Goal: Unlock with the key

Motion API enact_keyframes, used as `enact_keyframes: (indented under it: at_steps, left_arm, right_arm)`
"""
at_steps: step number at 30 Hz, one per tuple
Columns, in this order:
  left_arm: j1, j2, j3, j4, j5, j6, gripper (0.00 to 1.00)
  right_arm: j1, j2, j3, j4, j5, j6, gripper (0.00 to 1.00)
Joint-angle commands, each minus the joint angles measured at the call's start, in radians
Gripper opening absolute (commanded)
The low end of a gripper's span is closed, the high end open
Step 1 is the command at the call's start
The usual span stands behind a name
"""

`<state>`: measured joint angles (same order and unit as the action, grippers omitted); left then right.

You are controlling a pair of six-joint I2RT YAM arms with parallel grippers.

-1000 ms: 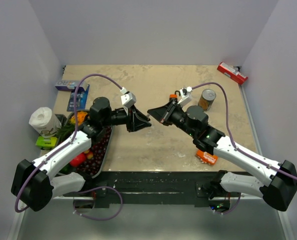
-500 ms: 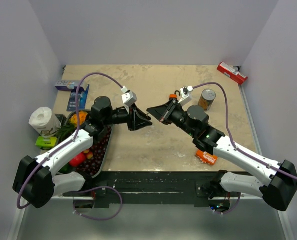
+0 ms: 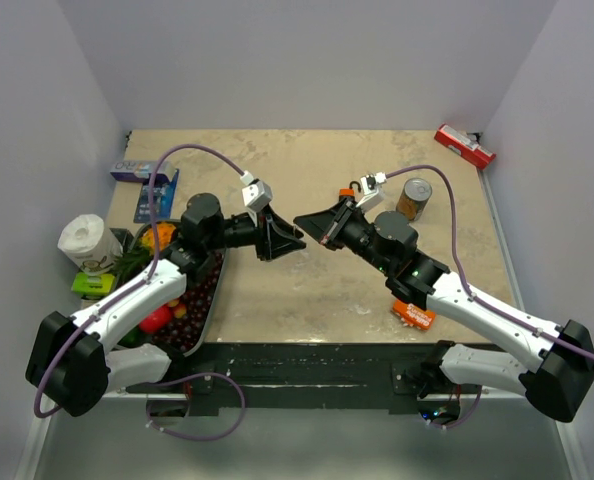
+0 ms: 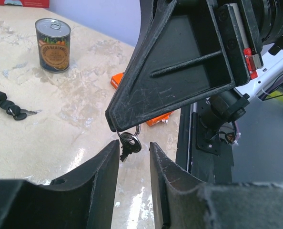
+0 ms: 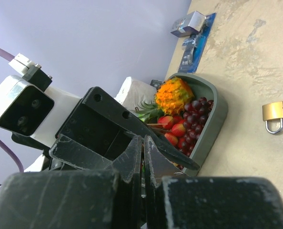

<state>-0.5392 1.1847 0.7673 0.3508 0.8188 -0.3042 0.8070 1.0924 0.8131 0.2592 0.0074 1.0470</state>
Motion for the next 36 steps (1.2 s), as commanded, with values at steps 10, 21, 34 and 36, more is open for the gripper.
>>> enact_keyframes:
  at_steps: [10,21,34,36]
  left_arm:
    - [-0.005,-0.008,-0.011,0.076,-0.004,-0.009,0.09]
    - [-0.005,-0.037,-0.02,0.031,0.031,0.014,0.0]
    - [-0.128,0.019,0.052,-0.48,0.161,0.3,0.0]
    - [-0.136,0.03,0.053,-0.504,0.19,0.3,0.0]
  right_arm:
    - [0.004,-0.003,-0.006,0.045,-0.003,0.018,0.0]
    - [0.001,-0.054,-0.009,-0.061,0.087,-0.059,0.0]
    - [-0.061,-0.16,0.15,-0.546,-0.044,-0.464,0.39]
    - [-0.061,-0.183,0.141,-0.566,-0.084,-0.53,0.45]
